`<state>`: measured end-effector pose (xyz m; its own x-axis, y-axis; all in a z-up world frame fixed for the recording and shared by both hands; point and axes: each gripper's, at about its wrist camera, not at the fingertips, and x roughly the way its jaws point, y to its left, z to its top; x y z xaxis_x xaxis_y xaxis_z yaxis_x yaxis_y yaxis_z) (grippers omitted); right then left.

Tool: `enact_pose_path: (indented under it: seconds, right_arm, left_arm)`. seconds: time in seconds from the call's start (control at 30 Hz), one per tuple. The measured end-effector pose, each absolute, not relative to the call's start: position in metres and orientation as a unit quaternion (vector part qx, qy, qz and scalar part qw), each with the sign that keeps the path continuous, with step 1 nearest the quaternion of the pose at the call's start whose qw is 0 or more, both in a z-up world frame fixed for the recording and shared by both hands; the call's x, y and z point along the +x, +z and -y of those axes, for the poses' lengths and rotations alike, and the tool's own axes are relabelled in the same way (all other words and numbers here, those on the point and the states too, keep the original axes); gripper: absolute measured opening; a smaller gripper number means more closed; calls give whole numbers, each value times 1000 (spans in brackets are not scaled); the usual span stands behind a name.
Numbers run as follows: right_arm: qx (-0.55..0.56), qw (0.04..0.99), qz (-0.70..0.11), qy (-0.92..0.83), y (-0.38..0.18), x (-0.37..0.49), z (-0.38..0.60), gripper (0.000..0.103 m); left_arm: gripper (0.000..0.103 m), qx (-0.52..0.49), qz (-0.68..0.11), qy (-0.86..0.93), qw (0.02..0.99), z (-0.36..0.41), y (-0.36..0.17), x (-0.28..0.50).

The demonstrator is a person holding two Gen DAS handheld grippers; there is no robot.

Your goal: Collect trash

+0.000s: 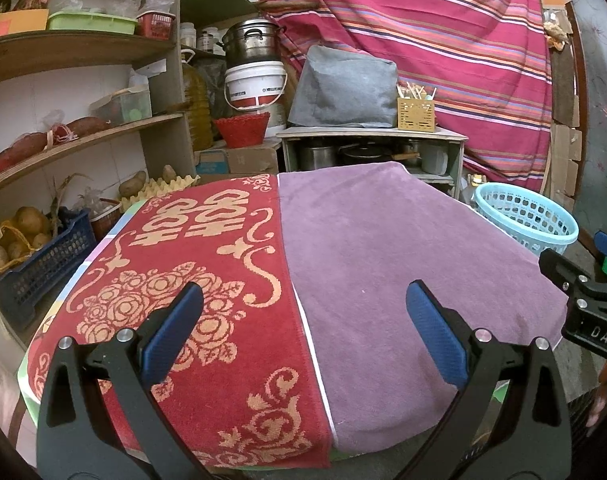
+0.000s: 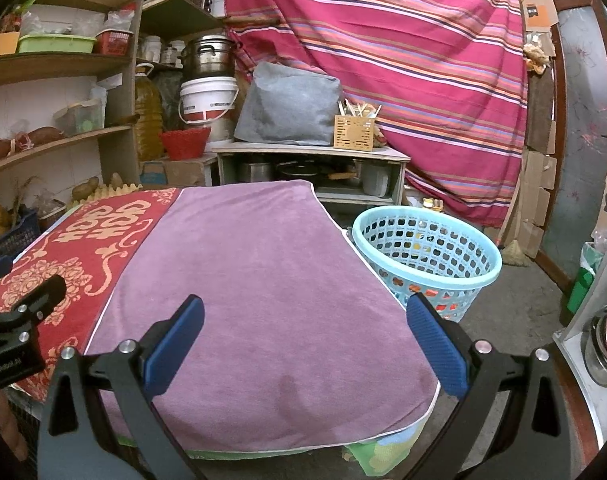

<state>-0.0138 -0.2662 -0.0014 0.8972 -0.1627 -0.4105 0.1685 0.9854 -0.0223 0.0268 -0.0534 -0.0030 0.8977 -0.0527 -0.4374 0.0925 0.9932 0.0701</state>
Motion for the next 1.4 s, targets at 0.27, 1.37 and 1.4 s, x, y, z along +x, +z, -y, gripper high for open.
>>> enact_pose_path:
  seconds: [0.27,1.37,1.4]
  right_arm:
    - [7,975,-209,-79,-1,-14,264,99]
    - [6,975,-208,-80,-1,-14,262,99]
    - [6,975,-209,-80,-1,-14,262,99]
  left_arm:
    - [98,46,-223,-37,973,53,-3,27]
    - [98,46,-223,-38,973,51,-3,28]
    - [98,46,-223,-39,973,52,-3,28]
